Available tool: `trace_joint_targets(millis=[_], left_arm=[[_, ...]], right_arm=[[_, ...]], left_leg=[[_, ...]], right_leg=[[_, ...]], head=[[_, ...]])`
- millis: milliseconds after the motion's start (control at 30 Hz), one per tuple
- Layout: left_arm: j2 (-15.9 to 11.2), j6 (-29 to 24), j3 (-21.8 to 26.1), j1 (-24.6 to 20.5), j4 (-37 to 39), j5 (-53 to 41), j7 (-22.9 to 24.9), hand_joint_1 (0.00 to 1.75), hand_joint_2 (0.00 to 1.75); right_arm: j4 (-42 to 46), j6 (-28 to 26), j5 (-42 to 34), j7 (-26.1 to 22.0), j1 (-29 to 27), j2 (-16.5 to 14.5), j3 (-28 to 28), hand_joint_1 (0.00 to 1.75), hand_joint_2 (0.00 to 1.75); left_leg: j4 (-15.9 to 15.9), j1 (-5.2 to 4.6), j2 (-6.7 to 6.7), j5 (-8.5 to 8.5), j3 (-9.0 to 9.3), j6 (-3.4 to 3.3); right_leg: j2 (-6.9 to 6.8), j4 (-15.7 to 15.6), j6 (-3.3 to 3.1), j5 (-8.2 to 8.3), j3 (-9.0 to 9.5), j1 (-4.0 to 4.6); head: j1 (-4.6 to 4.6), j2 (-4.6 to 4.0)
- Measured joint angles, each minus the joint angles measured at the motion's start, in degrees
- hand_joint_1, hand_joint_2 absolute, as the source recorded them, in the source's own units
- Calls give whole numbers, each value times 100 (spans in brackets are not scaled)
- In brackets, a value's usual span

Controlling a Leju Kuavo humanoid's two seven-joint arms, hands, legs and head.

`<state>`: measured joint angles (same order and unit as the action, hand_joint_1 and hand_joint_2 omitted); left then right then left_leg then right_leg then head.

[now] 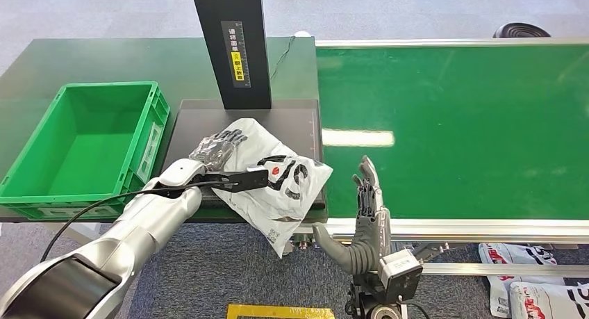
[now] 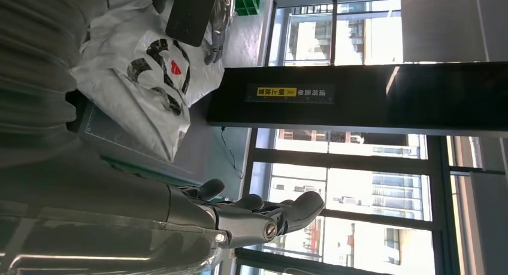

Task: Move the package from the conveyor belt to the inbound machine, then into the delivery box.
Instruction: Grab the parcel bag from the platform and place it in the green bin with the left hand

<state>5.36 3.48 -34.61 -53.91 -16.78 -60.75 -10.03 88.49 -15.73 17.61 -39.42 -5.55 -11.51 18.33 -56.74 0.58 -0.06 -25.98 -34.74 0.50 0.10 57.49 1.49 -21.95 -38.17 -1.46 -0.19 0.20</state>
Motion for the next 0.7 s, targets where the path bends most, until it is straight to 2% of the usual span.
trace_joint_targets(millis=[700], left_arm=[[-72,-168,495,265,2,200,10,1,175]], right_arm=[[-233,62,-26,11,230,2,-5,0,175]], left_leg=[[3,0,0,-13,50,3]], right_leg=[[1,0,1,-10,58,0]], head=[[0,0]])
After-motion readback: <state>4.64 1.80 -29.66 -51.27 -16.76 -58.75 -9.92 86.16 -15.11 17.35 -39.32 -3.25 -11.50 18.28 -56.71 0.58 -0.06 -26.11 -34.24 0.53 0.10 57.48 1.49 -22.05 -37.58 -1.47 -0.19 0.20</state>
